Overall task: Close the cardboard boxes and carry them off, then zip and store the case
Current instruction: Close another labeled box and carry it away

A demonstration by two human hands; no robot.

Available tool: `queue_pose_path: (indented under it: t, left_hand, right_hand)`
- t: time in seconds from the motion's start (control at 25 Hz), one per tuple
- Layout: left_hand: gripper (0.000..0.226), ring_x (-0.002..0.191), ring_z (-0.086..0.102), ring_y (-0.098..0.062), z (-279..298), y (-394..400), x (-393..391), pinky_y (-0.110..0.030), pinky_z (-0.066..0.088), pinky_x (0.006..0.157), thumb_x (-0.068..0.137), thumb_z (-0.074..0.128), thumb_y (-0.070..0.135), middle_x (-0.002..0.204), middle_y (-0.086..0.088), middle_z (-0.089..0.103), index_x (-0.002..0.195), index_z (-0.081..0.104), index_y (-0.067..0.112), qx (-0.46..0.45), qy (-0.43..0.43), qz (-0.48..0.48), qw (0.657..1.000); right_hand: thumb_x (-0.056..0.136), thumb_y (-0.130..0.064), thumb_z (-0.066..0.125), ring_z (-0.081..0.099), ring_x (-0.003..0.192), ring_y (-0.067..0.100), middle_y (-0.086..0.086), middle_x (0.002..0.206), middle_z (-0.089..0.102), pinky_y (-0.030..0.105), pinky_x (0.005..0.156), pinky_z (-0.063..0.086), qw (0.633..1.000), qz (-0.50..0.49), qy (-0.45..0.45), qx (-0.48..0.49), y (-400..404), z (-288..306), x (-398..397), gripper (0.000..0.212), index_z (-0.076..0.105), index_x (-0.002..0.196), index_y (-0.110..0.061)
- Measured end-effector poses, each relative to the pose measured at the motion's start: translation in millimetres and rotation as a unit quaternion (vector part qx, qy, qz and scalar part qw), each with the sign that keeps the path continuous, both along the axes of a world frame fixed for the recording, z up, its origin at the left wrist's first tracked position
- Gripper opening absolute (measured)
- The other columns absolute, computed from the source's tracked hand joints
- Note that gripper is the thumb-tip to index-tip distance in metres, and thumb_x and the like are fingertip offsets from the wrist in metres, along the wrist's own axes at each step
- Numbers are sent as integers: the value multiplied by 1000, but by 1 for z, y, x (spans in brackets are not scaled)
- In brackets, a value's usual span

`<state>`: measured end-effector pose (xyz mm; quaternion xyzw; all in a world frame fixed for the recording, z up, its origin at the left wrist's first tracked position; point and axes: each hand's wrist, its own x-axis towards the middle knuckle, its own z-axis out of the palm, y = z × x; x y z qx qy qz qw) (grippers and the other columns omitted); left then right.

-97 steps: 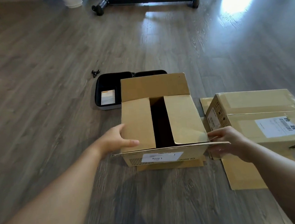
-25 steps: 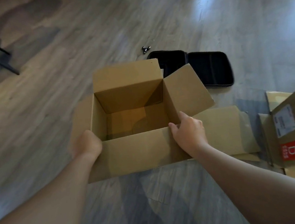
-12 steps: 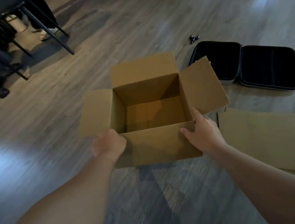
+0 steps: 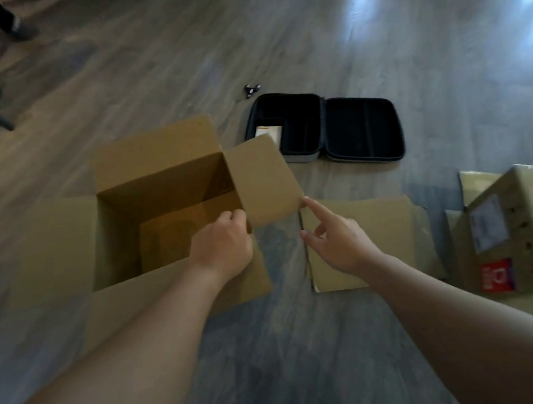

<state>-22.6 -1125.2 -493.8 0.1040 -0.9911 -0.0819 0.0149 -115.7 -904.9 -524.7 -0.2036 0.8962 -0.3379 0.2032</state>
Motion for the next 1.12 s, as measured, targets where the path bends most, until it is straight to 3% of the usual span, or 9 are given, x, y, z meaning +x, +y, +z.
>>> queue_pose_path:
  t: [0.12,0.24,0.44,0.56,0.64,0.84,0.96,1.04,1.12]
  left_hand:
    - [13,62,56,-27,-2,52,-32,-35,51,51,92,46,22,77,1,45,82,39,18,-30,22,-101,994]
    - [11,75,60,-32,-17,100,-51,-34,41,58,92,46,25,86,-6,51,86,44,16,-27,-39,-139,989]
    - [5,86,55,-31,-51,138,-70,-35,40,67,87,47,20,95,-7,56,84,45,17,0,-248,-59,967]
    - [8,81,58,-26,-76,140,-72,-31,41,62,86,47,15,86,-4,55,79,50,15,53,-303,-14,952]
    - [6,87,62,-28,-85,140,-72,-29,42,61,87,48,16,96,-8,60,85,53,12,98,-319,2,943]
    - [34,102,57,-29,-98,136,-74,-30,43,69,89,51,22,124,-15,55,120,48,9,181,-318,42,930]
    - [55,126,48,-30,-107,126,-74,-30,40,86,90,55,21,144,-12,45,141,39,10,227,-275,54,933]
    - [57,129,46,-30,-111,122,-74,-32,38,87,90,55,21,146,-11,44,143,38,11,216,-267,66,937]
    - [40,115,51,-31,-112,125,-75,-32,40,82,89,54,22,135,-14,51,127,48,11,181,-265,75,944]
  right_hand:
    - [95,-56,56,63,111,20,2,122,67,30,82,48,997,-81,-7,8,45,-10,-17,68,26,155,-43]
    - [92,-53,60,61,116,26,7,133,64,34,83,50,982,-150,6,112,98,-30,-30,70,39,153,-26]
    - [87,-43,66,58,115,27,8,135,58,40,91,53,955,-159,-59,242,157,-63,-38,65,48,144,-18]
    - [87,-36,69,54,116,29,12,139,44,44,94,53,943,-164,-111,267,168,-83,-36,64,44,145,-23]
    - [88,-35,67,52,121,33,15,144,38,46,95,52,943,-155,-130,263,168,-92,-29,64,40,146,-27]
    - [88,-23,62,58,99,29,10,115,54,38,80,53,947,-148,-97,269,174,-94,-12,33,54,119,-18]
    - [89,-27,61,59,93,27,8,108,56,43,83,56,944,-148,-95,279,178,-94,-9,20,57,106,-17]
    - [89,-28,62,60,90,26,6,105,57,43,81,58,947,-176,-90,254,178,-96,-10,19,58,104,-18]
    - [90,-30,65,63,86,24,5,101,60,41,77,59,945,-206,-92,236,179,-95,-12,17,60,102,-19]
